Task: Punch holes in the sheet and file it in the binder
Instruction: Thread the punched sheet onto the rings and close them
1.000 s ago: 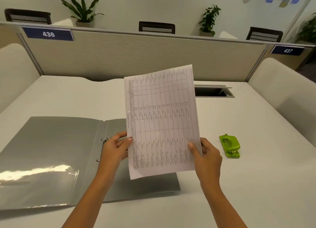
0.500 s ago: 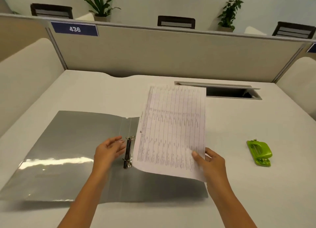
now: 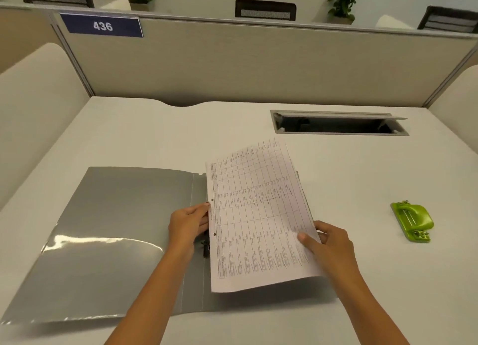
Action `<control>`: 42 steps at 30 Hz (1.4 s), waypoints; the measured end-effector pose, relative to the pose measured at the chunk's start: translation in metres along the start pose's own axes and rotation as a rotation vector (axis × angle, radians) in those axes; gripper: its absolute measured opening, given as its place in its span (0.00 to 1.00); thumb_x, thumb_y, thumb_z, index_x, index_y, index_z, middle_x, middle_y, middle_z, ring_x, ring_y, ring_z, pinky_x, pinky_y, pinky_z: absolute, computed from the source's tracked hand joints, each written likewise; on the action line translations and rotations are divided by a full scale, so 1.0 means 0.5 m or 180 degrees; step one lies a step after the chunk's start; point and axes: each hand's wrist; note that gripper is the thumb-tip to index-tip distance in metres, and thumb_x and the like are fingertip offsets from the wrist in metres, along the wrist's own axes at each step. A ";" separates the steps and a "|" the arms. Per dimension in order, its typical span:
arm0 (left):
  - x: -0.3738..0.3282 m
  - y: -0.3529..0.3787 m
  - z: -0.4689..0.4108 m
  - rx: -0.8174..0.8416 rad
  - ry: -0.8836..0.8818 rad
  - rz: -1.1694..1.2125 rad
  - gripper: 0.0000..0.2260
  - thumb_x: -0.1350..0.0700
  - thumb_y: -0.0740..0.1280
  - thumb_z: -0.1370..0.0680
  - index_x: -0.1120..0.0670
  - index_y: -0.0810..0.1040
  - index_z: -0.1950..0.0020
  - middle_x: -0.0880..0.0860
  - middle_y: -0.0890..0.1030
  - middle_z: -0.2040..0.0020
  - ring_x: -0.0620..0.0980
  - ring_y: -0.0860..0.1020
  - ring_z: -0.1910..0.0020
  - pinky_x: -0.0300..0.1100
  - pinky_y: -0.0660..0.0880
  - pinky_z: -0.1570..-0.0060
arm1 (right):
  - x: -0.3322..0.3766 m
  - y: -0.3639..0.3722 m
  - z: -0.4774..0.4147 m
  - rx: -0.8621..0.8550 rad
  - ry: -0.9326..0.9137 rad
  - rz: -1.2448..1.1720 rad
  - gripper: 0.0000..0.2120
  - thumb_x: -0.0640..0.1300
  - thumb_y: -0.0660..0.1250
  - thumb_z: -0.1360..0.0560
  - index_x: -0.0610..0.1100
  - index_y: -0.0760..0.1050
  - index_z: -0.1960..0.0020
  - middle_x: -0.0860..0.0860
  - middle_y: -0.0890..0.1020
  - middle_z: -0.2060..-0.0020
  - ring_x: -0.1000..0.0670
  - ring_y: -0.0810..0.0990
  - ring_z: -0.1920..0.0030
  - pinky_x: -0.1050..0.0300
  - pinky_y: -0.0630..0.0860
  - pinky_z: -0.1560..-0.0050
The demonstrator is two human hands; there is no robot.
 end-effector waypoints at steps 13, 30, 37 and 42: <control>0.004 0.010 -0.030 0.0106 -0.0812 0.0774 0.09 0.60 0.73 0.27 0.63 0.81 0.50 0.59 0.85 0.55 0.52 0.84 0.59 0.42 0.82 0.62 | 0.021 -0.009 0.006 -0.0032 0.0054 0.0339 0.18 0.48 0.70 0.27 0.46 0.76 0.39 0.49 0.81 0.44 0.47 0.79 0.54 0.49 0.77 0.49; -0.018 0.030 -0.023 0.0032 -0.0964 0.0421 0.10 0.57 0.74 0.28 0.60 0.80 0.50 0.55 0.84 0.55 0.50 0.82 0.61 0.44 0.77 0.66 | 0.030 -0.017 0.008 -0.0051 0.0157 0.0382 0.19 0.49 0.71 0.27 0.46 0.75 0.38 0.49 0.81 0.43 0.47 0.79 0.54 0.48 0.77 0.48; -0.021 0.027 -0.019 0.0074 -0.0943 0.0395 0.08 0.56 0.72 0.27 0.58 0.81 0.50 0.54 0.85 0.55 0.49 0.83 0.61 0.42 0.78 0.69 | 0.024 -0.020 0.012 -0.0029 0.0230 0.0392 0.19 0.48 0.71 0.27 0.44 0.75 0.38 0.48 0.81 0.43 0.48 0.77 0.55 0.46 0.77 0.46; -0.014 0.015 -0.015 0.0156 -0.0924 0.0847 0.04 0.61 0.70 0.25 0.61 0.81 0.52 0.57 0.84 0.54 0.49 0.84 0.64 0.40 0.81 0.68 | 0.017 -0.023 0.016 -0.0033 0.0313 0.0414 0.20 0.48 0.71 0.28 0.44 0.75 0.38 0.47 0.80 0.42 0.46 0.79 0.53 0.44 0.77 0.45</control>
Point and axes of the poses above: each hand's wrist, its own z-axis away from the middle knuckle, its own y-axis out of the palm, x = y × z
